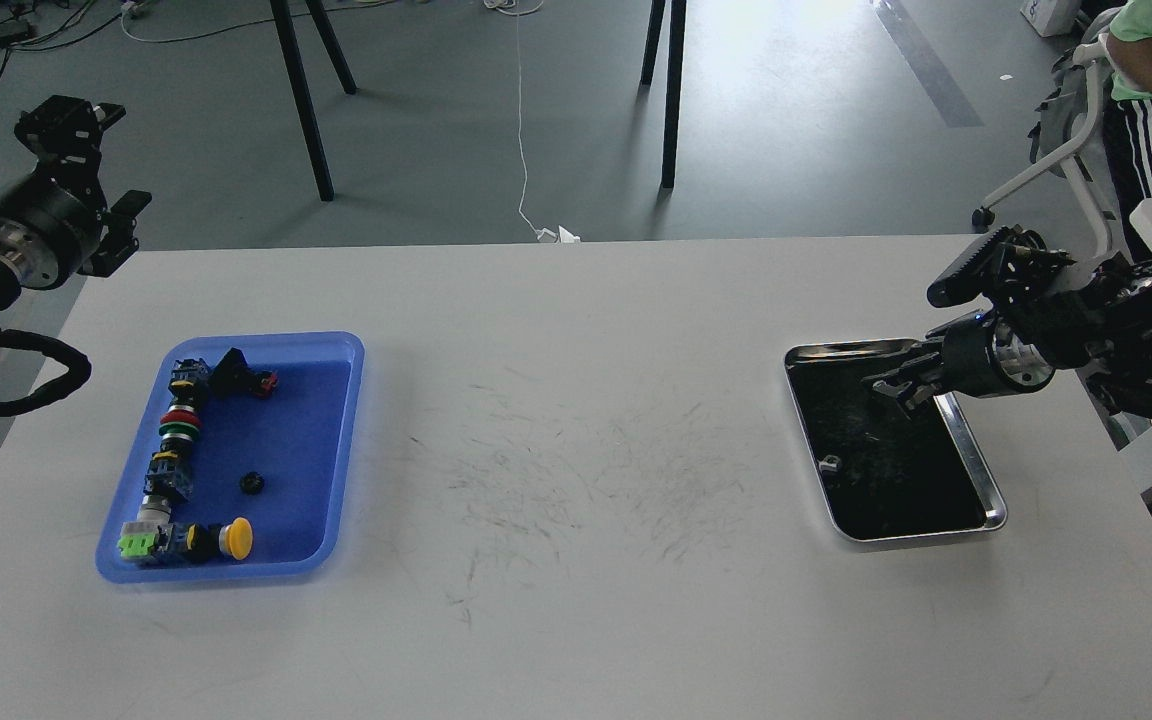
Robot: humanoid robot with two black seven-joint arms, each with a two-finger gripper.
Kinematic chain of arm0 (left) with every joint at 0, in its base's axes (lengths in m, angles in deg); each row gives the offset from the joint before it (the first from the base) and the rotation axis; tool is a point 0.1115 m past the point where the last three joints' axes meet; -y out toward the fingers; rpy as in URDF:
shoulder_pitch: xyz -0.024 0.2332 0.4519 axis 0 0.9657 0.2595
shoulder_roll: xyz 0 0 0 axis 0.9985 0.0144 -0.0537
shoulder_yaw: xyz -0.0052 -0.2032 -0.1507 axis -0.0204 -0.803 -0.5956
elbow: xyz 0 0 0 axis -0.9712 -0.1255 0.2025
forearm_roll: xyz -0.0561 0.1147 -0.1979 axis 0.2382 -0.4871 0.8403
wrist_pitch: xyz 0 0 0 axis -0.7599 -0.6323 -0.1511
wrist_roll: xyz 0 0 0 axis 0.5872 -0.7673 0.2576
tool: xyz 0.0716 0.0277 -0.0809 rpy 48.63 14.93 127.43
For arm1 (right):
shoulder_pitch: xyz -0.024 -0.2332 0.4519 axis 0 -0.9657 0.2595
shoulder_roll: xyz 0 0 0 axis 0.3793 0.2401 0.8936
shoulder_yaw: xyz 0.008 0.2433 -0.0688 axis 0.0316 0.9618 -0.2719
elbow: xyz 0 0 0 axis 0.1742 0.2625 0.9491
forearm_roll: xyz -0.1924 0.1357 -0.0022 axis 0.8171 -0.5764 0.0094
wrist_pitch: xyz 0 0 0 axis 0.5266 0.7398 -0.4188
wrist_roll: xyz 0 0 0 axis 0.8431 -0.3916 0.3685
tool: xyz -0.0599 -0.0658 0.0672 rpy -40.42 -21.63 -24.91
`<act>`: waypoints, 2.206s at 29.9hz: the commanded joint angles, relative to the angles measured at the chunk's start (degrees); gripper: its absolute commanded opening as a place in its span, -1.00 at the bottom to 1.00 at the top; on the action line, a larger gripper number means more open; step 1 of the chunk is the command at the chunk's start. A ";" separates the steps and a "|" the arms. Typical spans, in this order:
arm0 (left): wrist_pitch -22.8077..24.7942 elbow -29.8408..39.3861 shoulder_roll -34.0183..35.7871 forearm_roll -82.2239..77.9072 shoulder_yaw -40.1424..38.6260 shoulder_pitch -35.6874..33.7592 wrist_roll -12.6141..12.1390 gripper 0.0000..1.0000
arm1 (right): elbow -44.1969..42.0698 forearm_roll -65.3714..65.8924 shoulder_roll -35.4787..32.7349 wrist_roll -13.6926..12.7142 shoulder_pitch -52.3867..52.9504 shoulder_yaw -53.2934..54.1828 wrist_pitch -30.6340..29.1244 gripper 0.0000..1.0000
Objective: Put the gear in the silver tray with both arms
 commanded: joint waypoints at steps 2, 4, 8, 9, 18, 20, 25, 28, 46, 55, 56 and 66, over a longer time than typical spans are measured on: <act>0.49 0.11 -0.03 0.00 -0.07 0.00 -0.47 0.86 | 0.14 -0.26 0.00 0.01 -0.02 2.73 -0.06 0.38; 0.40 0.55 0.06 0.09 -0.41 0.00 -0.39 0.86 | 0.06 -0.44 0.00 0.01 0.16 4.14 0.03 0.41; 0.14 0.55 0.06 2.81 -4.71 1.49 -0.65 0.85 | -0.03 -0.62 -0.52 0.01 0.51 10.19 0.03 0.53; 0.49 0.64 0.06 3.77 -6.03 2.02 -1.08 0.83 | -0.12 -0.61 -0.79 0.01 0.60 12.56 0.20 0.55; 0.58 2.92 -1.17 10.80 -15.96 7.99 -3.11 0.72 | -4.33 -8.23 -2.11 -1.39 -3.18 39.98 -0.41 0.66; 0.84 3.10 -2.39 11.95 -19.12 10.01 -2.76 0.72 | -4.87 -14.82 -1.93 -1.66 -4.06 45.08 -0.24 0.67; 1.19 3.45 -3.98 11.87 -20.28 11.16 -2.85 0.80 | -4.52 -31.95 -1.67 -3.15 -6.34 51.95 0.55 0.68; 1.54 6.34 -4.16 11.78 -20.19 11.16 -2.41 0.81 | -4.60 -40.32 -1.41 -3.59 -7.92 54.50 1.52 0.69; -0.65 18.04 0.41 -4.65 -17.73 12.30 -2.23 0.83 | -4.87 -48.16 -0.35 -3.51 -22.95 79.28 3.63 0.86; -0.21 17.95 1.38 -3.43 -12.81 11.69 2.60 0.82 | -4.69 -48.16 3.78 -2.98 -28.05 82.98 6.97 0.89; -0.65 17.61 1.29 -3.42 -12.81 11.43 2.78 0.83 | -4.60 -48.08 4.04 -2.98 -28.23 82.90 7.06 0.89; -5.66 17.69 1.82 0.62 -12.81 12.57 2.51 0.92 | -4.69 -48.16 5.63 -3.59 -28.67 83.42 7.32 0.89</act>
